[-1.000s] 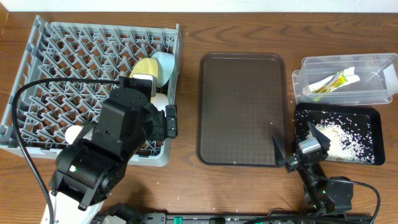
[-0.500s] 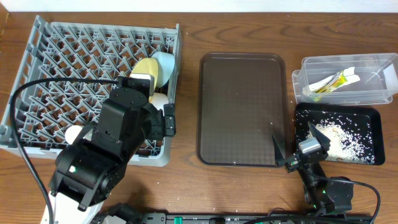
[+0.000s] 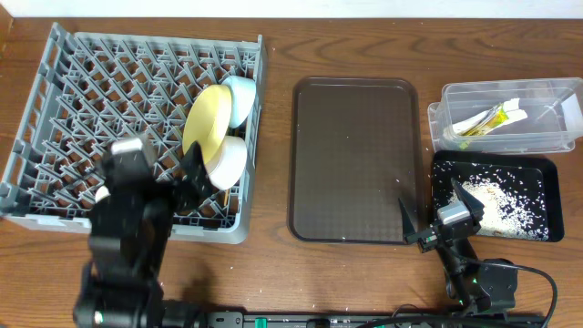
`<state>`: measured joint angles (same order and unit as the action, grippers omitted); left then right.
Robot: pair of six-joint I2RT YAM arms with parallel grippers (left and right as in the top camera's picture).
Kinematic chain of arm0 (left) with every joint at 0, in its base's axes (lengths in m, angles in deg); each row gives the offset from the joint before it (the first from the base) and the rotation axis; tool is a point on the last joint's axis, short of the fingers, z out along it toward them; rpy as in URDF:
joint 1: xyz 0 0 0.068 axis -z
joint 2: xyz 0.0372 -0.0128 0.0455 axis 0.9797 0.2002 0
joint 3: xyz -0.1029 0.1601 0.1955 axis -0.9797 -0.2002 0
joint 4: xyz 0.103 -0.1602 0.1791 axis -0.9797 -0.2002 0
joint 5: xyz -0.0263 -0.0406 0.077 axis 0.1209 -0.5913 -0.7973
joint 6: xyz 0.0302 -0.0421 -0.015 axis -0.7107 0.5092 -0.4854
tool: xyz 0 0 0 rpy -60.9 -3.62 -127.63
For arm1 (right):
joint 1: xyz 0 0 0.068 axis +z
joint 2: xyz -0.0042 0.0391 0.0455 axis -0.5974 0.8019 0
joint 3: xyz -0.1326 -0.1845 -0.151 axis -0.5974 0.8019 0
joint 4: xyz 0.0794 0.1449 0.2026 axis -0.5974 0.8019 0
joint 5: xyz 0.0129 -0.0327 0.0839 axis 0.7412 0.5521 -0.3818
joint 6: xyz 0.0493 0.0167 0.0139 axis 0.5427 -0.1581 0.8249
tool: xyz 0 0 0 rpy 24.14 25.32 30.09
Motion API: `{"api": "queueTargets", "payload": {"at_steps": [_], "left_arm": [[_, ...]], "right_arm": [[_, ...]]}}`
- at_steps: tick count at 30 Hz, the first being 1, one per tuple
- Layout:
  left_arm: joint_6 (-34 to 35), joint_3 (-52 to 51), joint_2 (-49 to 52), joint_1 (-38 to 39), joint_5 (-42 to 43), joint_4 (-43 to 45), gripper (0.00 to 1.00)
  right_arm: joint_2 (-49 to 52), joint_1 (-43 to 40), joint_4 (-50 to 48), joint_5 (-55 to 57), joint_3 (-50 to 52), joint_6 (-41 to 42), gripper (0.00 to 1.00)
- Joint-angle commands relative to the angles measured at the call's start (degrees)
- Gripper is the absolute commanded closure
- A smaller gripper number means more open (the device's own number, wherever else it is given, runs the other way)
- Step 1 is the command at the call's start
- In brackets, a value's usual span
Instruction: Sort waste into correct bins and load items into the dishwasher
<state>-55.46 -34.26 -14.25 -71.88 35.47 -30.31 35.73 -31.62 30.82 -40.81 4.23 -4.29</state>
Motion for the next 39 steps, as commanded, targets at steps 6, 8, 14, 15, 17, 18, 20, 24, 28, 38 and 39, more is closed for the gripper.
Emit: {"api": "queueTargets", "payload": {"at_steps": [6,8,14,15,17,18,20,24,28,38,39], "left_arm": [[-3.74,-15.47,-18.75,-4.2,1.88,8.66,0.05],[-3.74,-19.52,-22.62,-5.29,1.88,11.08,0.05],[-3.69,-29.79,-31.36,-6.91,1.9,16.39,0.04],[-3.69,-30.99,-32.41,-7.02,1.9,16.98,0.05],[-3.72,-33.4,-33.44,-7.04,1.86,18.95,0.05],[-3.69,-34.49,-33.38,-7.04,1.88,19.98,0.05],[-3.74,-37.11,-33.42,-7.04,1.81,22.29,0.04],[-3.69,-42.53,-33.42,-7.04,1.6,24.85,0.05],[-3.72,-44.78,-33.42,-7.15,1.44,23.63,0.05],[-3.91,-44.76,-33.35,-7.3,1.25,20.61,0.05],[-3.91,-44.76,-33.33,-7.3,1.25,20.63,0.04]], "right_arm": [[-0.5,0.96,0.04,0.46,0.24,0.63,0.01],[-0.5,0.96,0.04,0.46,0.24,0.63,0.01],[-0.5,0.96,0.04,0.46,0.24,0.63,0.01],[-0.5,0.96,0.04,0.46,0.24,0.63,0.01],[-0.48,0.96,0.04,0.46,0.24,0.63,0.01],[-0.46,0.96,0.04,0.46,0.24,0.63,0.01],[-0.46,0.96,0.04,0.46,0.24,0.63,0.01],[-0.46,0.96,0.04,0.46,0.24,0.63,0.01],[-0.46,0.96,0.04,0.46,0.24,0.63,0.01],[-0.46,0.96,0.04,0.46,0.24,0.63,0.01],[-0.46,0.96,0.04,0.46,0.24,0.63,0.01]]}}
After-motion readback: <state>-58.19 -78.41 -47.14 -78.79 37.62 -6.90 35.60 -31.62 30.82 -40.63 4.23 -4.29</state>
